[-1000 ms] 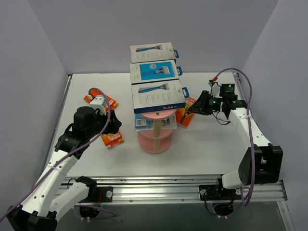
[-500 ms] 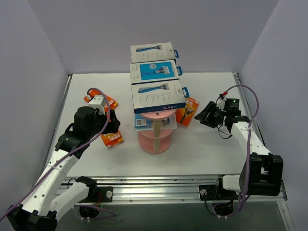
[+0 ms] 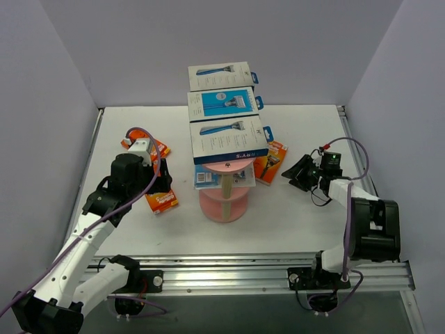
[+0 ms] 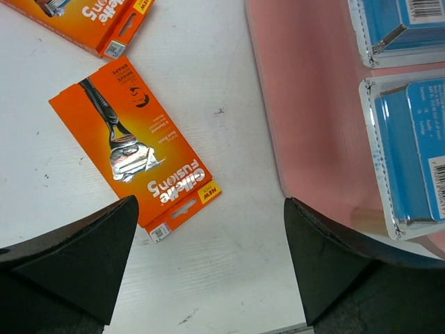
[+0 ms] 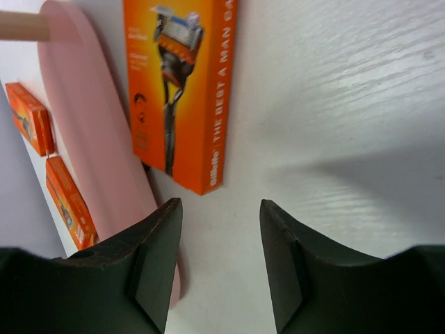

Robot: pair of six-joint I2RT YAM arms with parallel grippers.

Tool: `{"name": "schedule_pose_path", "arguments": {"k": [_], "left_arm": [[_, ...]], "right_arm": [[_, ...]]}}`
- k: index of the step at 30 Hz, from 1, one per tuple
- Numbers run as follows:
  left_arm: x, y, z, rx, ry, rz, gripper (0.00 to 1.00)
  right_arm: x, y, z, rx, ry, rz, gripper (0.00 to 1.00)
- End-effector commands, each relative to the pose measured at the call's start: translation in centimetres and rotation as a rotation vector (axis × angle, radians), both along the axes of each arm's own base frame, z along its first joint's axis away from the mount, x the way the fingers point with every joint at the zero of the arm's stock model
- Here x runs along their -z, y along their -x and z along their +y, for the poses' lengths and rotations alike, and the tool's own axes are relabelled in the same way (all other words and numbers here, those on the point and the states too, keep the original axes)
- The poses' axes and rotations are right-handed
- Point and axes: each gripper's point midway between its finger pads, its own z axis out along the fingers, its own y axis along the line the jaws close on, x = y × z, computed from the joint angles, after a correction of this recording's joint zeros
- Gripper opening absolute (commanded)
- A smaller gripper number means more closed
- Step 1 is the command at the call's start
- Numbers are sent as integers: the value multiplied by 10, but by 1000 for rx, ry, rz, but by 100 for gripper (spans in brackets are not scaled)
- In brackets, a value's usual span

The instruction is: Place and organize the shaving razors onto the shelf

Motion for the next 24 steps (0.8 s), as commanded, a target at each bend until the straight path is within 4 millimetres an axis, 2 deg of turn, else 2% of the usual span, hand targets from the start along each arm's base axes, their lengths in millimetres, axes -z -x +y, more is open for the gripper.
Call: {"name": "schedule_pose_path", "arguments": {"k": [1, 3, 5, 6, 7, 16, 18, 19, 24], "left_arm": [[-13, -5, 7, -38, -3, -33, 94], [-14, -5, 7, -43, -4, -35, 94], [-13, -5, 8, -47, -6, -33, 94], [-13, -5, 8, -48, -4, -31, 94], [-13, -5, 8, -48, -3, -29, 94], [-17, -4, 3, -24, 19, -40, 94], [-18, -4, 3, -24, 22, -45, 94], [-18, -3, 3, -20, 23, -46, 94], [-21, -3, 3, -17, 27, -53, 94]], "right_arm": [[-1, -33, -16, 57, 8, -42, 45], [-5, -50, -24, 76, 13, -62, 45], [4, -60, -31, 94, 20, -39, 45], [-2, -71, -34, 95, 27, -60, 45], [5, -76, -37, 100, 30, -43, 45], [8, -134, -46, 95, 40, -82, 45], [10, -144, -46, 88, 33, -90, 45], [19, -148, -47, 86, 28, -79, 45], [17, -175, -46, 71, 12, -135, 48]]}}
